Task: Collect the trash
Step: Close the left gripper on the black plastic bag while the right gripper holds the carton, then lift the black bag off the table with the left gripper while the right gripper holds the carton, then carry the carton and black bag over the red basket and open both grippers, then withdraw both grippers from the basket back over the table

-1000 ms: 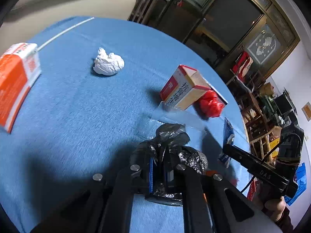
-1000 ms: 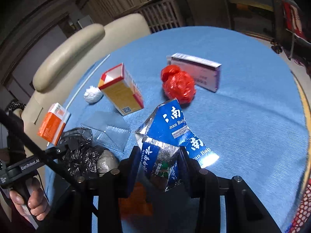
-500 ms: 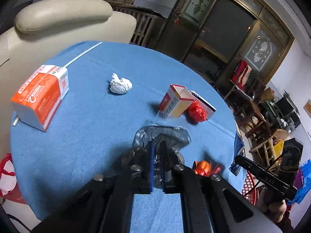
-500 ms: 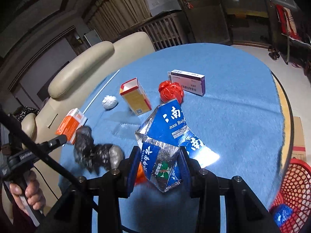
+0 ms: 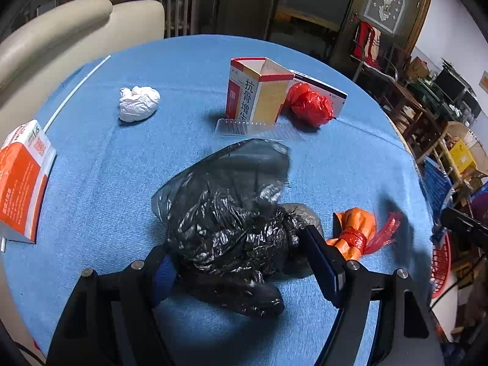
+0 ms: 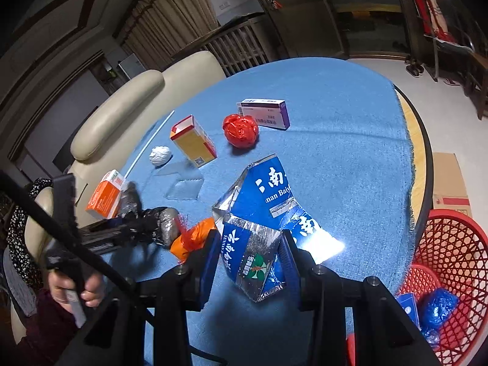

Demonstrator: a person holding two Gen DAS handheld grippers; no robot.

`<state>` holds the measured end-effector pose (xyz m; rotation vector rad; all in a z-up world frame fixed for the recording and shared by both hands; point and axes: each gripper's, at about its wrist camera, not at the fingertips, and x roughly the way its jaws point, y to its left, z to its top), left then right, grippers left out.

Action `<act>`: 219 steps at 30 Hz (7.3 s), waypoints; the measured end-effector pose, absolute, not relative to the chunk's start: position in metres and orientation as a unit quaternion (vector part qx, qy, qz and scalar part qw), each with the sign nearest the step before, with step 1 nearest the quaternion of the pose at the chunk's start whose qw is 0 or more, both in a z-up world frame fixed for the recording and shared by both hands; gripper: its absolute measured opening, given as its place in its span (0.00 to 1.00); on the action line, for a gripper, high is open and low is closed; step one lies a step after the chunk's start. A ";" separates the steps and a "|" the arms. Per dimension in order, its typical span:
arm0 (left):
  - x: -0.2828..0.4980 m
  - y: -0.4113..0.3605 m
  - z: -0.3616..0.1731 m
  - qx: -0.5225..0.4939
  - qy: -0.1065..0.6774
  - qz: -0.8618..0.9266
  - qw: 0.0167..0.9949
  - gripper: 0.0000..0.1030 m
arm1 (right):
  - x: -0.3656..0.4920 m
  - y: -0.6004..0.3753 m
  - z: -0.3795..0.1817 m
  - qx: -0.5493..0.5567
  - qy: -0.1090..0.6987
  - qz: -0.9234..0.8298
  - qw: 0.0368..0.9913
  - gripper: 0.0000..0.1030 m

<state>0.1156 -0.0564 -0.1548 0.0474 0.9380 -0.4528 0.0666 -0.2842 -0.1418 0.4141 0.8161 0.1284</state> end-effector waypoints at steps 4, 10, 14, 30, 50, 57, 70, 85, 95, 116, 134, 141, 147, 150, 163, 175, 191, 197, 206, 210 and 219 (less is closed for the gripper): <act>0.105 -0.053 -0.153 0.016 0.435 -0.214 0.875 0.53 | 0.066 -0.280 -0.141 0.196 0.393 0.067 0.896 0.41; 0.090 -0.044 -0.148 0.004 0.422 -0.198 0.885 0.30 | 0.062 -0.275 -0.136 0.189 0.387 0.069 0.900 0.41; 0.079 -0.037 -0.140 -0.002 0.413 -0.181 0.893 0.09 | 0.056 -0.278 -0.129 0.188 0.377 0.067 0.904 0.41; 0.066 -0.012 -0.115 -0.028 0.413 -0.181 0.892 0.24 | 0.031 -0.303 -0.121 0.203 0.359 0.053 0.910 0.41; 0.090 -0.061 -0.174 0.024 0.474 -0.278 0.835 0.42 | 0.036 -0.298 -0.138 0.205 0.382 0.057 0.899 0.41; 0.076 -0.050 -0.167 -0.019 0.455 -0.258 0.852 0.38 | 0.034 -0.298 -0.138 0.206 0.379 0.057 0.900 0.41; 0.027 -0.066 -0.097 -0.015 0.386 -0.235 0.892 0.39 | 0.020 -0.300 -0.124 0.191 0.356 0.050 0.913 0.41; -0.010 -0.119 -0.052 0.048 0.341 -0.246 0.906 0.39 | -0.027 -0.312 -0.088 0.159 0.305 0.035 0.938 0.41; -0.022 -0.151 -0.040 0.073 0.337 -0.271 0.899 0.39 | -0.057 -0.324 -0.071 0.155 0.278 0.026 0.948 0.41; -0.045 -0.193 -0.034 0.129 0.329 -0.312 0.882 0.39 | -0.093 -0.365 -0.066 0.197 0.259 -0.007 0.946 0.41; -0.055 -0.227 -0.029 0.187 0.306 -0.304 0.882 0.39 | -0.110 -0.379 -0.063 0.222 0.252 -0.024 0.942 0.41; -0.058 -0.245 -0.027 0.205 0.307 -0.306 0.878 0.39 | -0.116 -0.390 -0.066 0.240 0.252 -0.032 0.937 0.41; -0.060 -0.255 -0.029 0.219 0.308 -0.312 0.872 0.39 | -0.119 -0.401 -0.072 0.260 0.254 -0.035 0.931 0.41; -0.060 -0.261 -0.030 0.226 0.308 -0.315 0.869 0.39 | -0.121 -0.406 -0.074 0.267 0.253 -0.038 0.929 0.41; -0.059 -0.280 -0.036 0.244 0.315 -0.325 0.858 0.40 | -0.128 -0.425 -0.082 0.288 0.252 -0.045 0.923 0.41; -0.063 -0.298 -0.050 0.249 0.338 -0.345 0.840 0.40 | -0.127 -0.441 -0.098 0.317 0.265 -0.051 0.909 0.41; -0.050 -0.310 -0.082 0.229 0.402 -0.379 0.801 0.41 | -0.122 -0.467 -0.135 0.398 0.285 -0.054 0.870 0.41; -0.043 -0.317 -0.099 0.227 0.428 -0.400 0.778 0.41 | -0.122 -0.479 -0.153 0.438 0.296 -0.054 0.847 0.43; -0.047 -0.324 -0.100 0.227 0.420 -0.412 0.776 0.57 | -0.122 -0.487 -0.172 0.483 0.313 -0.059 0.816 0.58; -0.048 -0.320 -0.097 0.234 0.408 -0.401 0.786 0.57 | -0.122 -0.485 -0.168 0.475 0.309 -0.061 0.821 0.58; -0.046 -0.293 -0.067 0.257 0.344 -0.315 0.847 0.64 | -0.117 -0.474 -0.155 0.453 0.311 -0.053 0.834 0.58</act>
